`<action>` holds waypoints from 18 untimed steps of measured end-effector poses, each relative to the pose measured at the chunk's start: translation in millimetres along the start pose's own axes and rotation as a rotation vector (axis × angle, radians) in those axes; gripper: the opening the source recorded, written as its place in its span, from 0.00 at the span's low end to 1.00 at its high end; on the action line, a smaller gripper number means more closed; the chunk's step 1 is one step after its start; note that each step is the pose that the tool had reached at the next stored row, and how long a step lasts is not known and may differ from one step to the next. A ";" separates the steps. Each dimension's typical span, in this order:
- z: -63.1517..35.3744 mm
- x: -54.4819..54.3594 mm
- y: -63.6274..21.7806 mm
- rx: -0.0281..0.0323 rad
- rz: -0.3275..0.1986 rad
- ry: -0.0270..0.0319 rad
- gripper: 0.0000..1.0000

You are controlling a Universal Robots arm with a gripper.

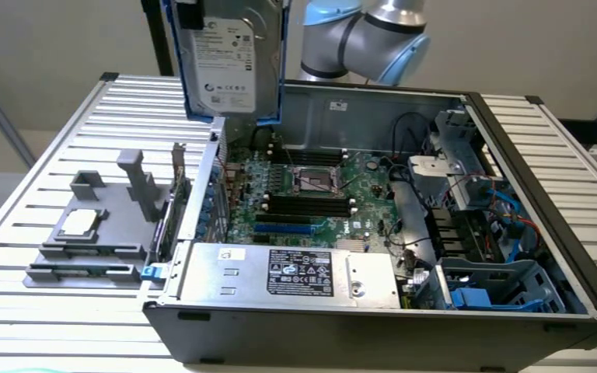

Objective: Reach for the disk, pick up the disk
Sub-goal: 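Pick up the disk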

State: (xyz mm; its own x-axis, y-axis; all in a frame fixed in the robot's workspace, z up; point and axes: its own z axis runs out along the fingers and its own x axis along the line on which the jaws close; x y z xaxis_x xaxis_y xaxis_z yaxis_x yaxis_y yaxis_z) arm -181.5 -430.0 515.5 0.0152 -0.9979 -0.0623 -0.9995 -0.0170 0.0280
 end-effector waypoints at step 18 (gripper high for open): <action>-4.2 30.6 -81.2 0.0000 0.000 0.0001 0.32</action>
State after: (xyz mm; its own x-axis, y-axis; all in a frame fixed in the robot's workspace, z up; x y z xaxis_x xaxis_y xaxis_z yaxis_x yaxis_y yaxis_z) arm -99.7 -459.4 515.5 0.0152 -0.9979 -0.0623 -0.9995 -0.0170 0.0281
